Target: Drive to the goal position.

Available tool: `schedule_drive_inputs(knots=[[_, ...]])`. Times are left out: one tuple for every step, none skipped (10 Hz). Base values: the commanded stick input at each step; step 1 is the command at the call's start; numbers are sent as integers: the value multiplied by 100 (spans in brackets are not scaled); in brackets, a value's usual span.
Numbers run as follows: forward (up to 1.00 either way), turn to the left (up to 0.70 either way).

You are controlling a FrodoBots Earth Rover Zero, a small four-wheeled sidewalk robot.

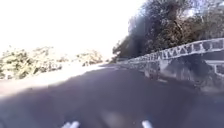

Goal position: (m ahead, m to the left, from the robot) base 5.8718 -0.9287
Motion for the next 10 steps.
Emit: schedule_drive_inputs(knots=[[70,0],[70,0],[70,0],[70,0],[70,0],[70,0],[70,0],[70,0],[70,0],[70,0]])
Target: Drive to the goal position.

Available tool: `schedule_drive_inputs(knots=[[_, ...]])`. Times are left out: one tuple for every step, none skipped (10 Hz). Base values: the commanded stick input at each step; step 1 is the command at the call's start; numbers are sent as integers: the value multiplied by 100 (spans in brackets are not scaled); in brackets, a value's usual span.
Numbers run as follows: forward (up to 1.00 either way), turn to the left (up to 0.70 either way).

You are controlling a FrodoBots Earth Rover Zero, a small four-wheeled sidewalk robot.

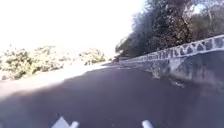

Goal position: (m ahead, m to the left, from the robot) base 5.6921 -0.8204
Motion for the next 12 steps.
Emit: schedule_drive_inputs(knots=[[70,0],[70,0],[70,0],[70,0],[70,0],[70,0],[70,0],[70,0],[70,0],[70,0],[70,0],[70,0]])
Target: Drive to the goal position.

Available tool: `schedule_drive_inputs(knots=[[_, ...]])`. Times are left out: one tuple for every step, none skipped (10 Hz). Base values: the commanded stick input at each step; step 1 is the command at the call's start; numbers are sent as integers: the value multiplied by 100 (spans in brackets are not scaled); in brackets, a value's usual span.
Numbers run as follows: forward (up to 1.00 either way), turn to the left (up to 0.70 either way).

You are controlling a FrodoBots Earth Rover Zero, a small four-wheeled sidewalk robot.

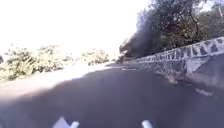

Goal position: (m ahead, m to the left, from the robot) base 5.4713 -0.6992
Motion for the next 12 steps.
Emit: schedule_drive_inputs(knots=[[70,0],[70,0],[70,0],[70,0],[70,0],[70,0],[70,0],[70,0],[70,0],[70,0],[70,0],[70,0]])
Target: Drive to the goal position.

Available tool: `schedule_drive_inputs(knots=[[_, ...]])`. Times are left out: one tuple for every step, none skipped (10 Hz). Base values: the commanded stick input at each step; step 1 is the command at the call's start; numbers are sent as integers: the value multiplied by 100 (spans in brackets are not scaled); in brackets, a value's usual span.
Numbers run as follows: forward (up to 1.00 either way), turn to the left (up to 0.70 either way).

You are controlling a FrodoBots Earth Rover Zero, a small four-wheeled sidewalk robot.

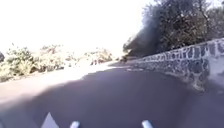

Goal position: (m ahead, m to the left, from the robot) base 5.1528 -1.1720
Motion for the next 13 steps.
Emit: schedule_drive_inputs(knots=[[70,0],[70,0],[70,0],[70,0],[70,0],[70,0],[70,0],[70,0],[70,0],[70,0],[70,0],[70,0],[70,0]])
